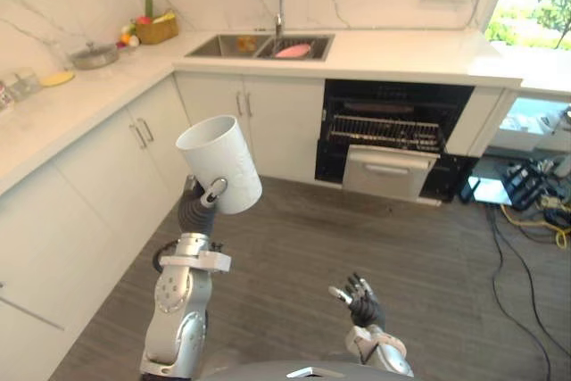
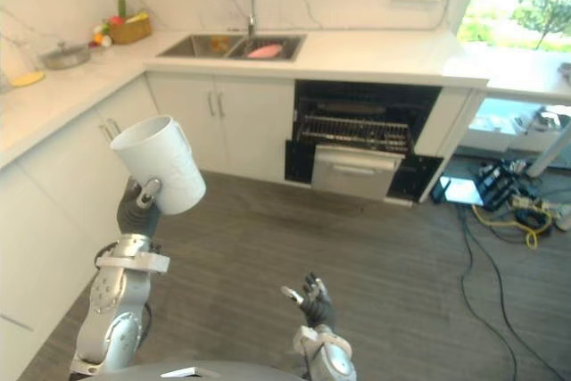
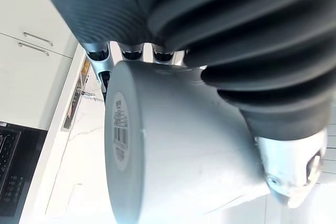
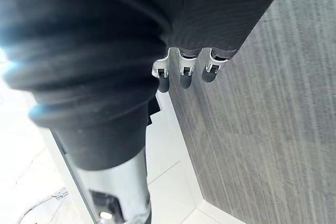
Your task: Walk over to the sink, pick up the cup, carry it to the dishwasher, place the cup inside the dishwasher, then close the dishwasher door
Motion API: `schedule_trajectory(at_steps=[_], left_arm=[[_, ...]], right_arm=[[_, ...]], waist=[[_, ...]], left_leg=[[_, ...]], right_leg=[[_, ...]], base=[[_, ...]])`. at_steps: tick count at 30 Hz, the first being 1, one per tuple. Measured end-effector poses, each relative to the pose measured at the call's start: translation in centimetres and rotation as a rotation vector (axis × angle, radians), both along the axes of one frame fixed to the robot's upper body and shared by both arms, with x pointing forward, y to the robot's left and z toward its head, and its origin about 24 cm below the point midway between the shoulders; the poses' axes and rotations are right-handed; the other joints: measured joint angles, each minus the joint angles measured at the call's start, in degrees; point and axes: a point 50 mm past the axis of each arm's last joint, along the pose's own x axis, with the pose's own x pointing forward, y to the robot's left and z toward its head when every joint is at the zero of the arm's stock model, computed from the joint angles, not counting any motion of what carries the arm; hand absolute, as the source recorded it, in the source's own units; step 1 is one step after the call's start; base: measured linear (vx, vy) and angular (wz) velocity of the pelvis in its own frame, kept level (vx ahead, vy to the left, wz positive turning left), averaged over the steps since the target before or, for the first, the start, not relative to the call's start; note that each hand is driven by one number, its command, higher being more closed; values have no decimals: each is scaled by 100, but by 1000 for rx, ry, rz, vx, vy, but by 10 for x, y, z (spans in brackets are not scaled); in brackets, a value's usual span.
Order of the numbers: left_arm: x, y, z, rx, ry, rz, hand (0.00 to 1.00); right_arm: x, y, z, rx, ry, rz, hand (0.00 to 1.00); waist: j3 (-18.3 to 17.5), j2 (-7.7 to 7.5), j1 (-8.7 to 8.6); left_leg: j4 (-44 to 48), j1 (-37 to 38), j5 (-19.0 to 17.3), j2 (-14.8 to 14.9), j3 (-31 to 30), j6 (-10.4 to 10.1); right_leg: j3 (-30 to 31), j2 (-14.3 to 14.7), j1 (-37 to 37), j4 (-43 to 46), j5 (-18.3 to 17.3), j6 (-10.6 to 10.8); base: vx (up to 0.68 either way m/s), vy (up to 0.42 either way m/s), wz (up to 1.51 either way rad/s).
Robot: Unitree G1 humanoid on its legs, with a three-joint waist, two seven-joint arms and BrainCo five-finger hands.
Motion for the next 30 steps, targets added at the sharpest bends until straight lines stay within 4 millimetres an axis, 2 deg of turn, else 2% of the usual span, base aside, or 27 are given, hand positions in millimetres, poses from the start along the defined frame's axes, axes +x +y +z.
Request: schedule_trajectory(at_steps=[1, 3, 4, 6, 7, 8, 9, 10, 11, 12, 13, 14, 15, 16, 17, 18, 19, 20, 21, 22, 23, 24, 25, 26, 27, 29, 30], left_arm=[[-2, 3, -2, -1, 9, 15, 100], [-10, 12, -7, -7, 30, 61, 100], [-14, 18, -9, -5, 43, 85, 100], [-22, 25, -11, 4, 55, 112, 100], [-23, 26, -10, 8, 48, 111, 100], [-24, 27, -6, 16, 19, 100, 100], [-24, 28, -3, 23, 6, 100, 100], [-24, 30, -1, 38, -6, 100, 100], [-22, 31, 2, 55, -20, 93, 100], [-20, 30, 4, 55, -30, 86, 100], [-16, 27, 7, 54, -50, 71, 100], [-13, 23, 11, 53, -67, 52, 100], [-12, 23, 12, 59, -72, 47, 100], [-10, 22, 11, 63, -70, 40, 100], [-7, 19, 10, 59, -60, 29, 100], [-5, 17, 11, 57, -65, 23, 100], [-2, 14, 15, 55, -87, 10, 100], [2, 13, 19, 55, -104, 4, 100], [3, 13, 20, 57, -110, 4, 100], [3, 14, 20, 62, -112, 3, 100], [2, 14, 19, 67, -109, 1, 100], [2, 15, 17, 82, -101, -7, 100], [2, 15, 17, 88, -102, -13, 100], [1, 14, 17, 90, -107, -23, 100], [0, 12, 13, 75, -84, -21, 100], [-1, 11, 12, 70, -81, -22, 100], [0, 11, 13, 70, -85, -25, 100]], right_arm=[[4, -3, 3, -9, -20, 5, 0], [16, -4, 10, -11, -72, 19, 0], [19, -3, 12, -7, -92, 23, 0], [23, -3, 15, -6, -118, 22, 0], [20, -3, 14, -7, -113, 18, 0], [12, -4, 11, -10, -100, 7, 0], [9, -4, 9, -7, -88, 4, 0], [6, 0, 6, 7, -71, -3, 0], [5, 5, 5, 27, -73, -14, 0], [6, 5, 5, 29, -72, -22, 0], [6, 5, 4, 34, -68, -29, 0], [4, 7, 0, 44, -51, -37, 0], [3, 10, -1, 52, -45, -40, 0], [3, 14, -3, 66, -37, -40, 0], [-3, 18, -6, 69, -12, -33, 0], [-6, 19, -8, 70, -3, -27, 0], [-10, 22, -9, 80, 7, -35, 0], [-13, 25, -10, 92, 15, -48, 0], [-14, 27, -9, 98, 13, -50, 0], [-17, 28, -4, 100, -7, -49, 0], [-18, 27, -2, 98, -16, -51, 0], [-19, 27, -2, 82, -19, -28, 0], [-19, 29, -2, 76, -17, -13, 0], [-18, 31, -2, 70, -16, 9, 0], [-11, 30, -1, 51, -21, 39, 0], [3, 31, 5, 34, -62, 58, 0], [8, 32, 7, 32, -74, 56, 0]], waist=[[-9, -64, 116], [-19, -116, 229], [-17, -129, 269], [-15, -139, 328], [-16, -137, 329], [-26, -133, 327], [-54, -178, 353], [-207, -438, 344], [-292, -639, 318], [-323, -700, 318], [-309, -795, 309], [-228, -887, 230], [-192, -867, 171], [-171, -836, 20], [-153, -743, -68], [-158, -709, -68], [-153, -678, -52], [-152, -628, -67], [-142, -596, -94], [-127, -571, -164], [-124, -578, -202], [-128, -608, -277], [-133, -644, -266], [-143, -740, -232], [-171, -553, -149], [-150, -341, -154], [-141, -312, -159]], left_leg=[[-1038, -190, -248, -32, 243, 68], [-3164, -185, -280, -171, 311, 63], [-4169, -103, -150, -239, 266, -17], [-5357, -14, 335, -277, 383, -32], [-5468, 11, 528, -269, 530, 14], [-5477, 101, 882, -247, 760, 307], [-5364, 108, 1265, -247, 790, 417], [-5066, 80, 1133, -429, 966, 432], [-5002, 104, 869, -599, 1067, 448], [-4997, 121, 781, -672, 1080, 473], [-5050, 304, 628, -838, 1085, 543], [-5133, 601, 489, -1063, 1048, 590], [-5174, 755, 395, -1178, 1026, 648], [-5191, 1082, 206, -1278, 905, 728], [-5282, 1419, 70, -1260, 846, 751], [-5330, 1565, 5, -1247, 823, 762], [-5422, 1789, -97, -1213, 788, 771], [-5468, 1937, -192, -1108, 764, 752], [-5468, 2006, -260, -1050, 757, 718], [-5459, 2159, -382, -1011, 710, 600], [-5452, 2246, -458, -1022, 694, 563], [-5369, 2482, -720, -1105, 573, 459], [-5342, 2556, -818, -1153, 549, 412], [-5280, 2671, -980, -1244, 491, 326], [-5143, 2747, -1152, -1022, 518, 193], [-5031, 2768, -1109, -824, 600, 53], [-4954, 2766, -1068, -797, 596, -12]], right_leg=[[139, 6, 229, -277, 11, 13], [375, -5, 400, -480, 61, -28], [508, -7, 511, -545, 36, 8], [757, -29, 769, -684, -100, 174], [778, -40, 907, -705, -187, 274], [800, -59, 1157, -669, -419, 433], [841, -113, 1230, -595, -561, 488], [877, -404, 1285, -442, -766, 602], [792, -632, 1165, -140, -736, 682], [724, -726, 1040, 144, -689, 768], [609, -946, 677, 1074, -532, 1045], [554, -1217, 113, 2462, -36, 1264], [592, -1371, -190, 3165, 143, 1242], [621, -1468, -609, 4067, 41, 1196], [505, -1422, -872, 4067, -153, 1124], [388, -1416, -1009, 3856, -243, 1062], [97, -1340, -1299, 3097, -343, 942], [-59, -1128, -1524, 1980, -201, 818], [-69, -960, -1575, 1329, 18, 797], [-7, -752, -1650, 248, 532, 821], [36, -720, -1671, -96, 764, 865], [31, -808, -1662, -345, 1363, 760], [-10, -886, -1620, -278, 1465, 628], [-37, -998, -1491, -213, 1659, 347], [-76, -809, -1493, -28, 1604, 61], [-143, -644, -1488, 69, 1280, 29], [-158, -607, -1463, 80, 1192, 19]], base=[[365, -107, -45], [508, -63, -66], [599, 9, -74], [502, 77, -64], [568, 163, -40], [557, 190, -29], [542, 220, -32], [637, 238, -22], [533, 190, -8], [646, 245, 8], [516, 229, 17], [603, 263, 23], [444, 157, 41], [415, 111, 47], [388, 92, 42], [362, 61, 22], [337, 17, 7], [357, -11, 5], [384, -41, 11], [419, -77, 14], [540, -125, 37], [491, -145, 38], [566, -190, 45], [585, -217, 13], [553, -204, 6], [394, -167, 2], [445, -242, 3]])
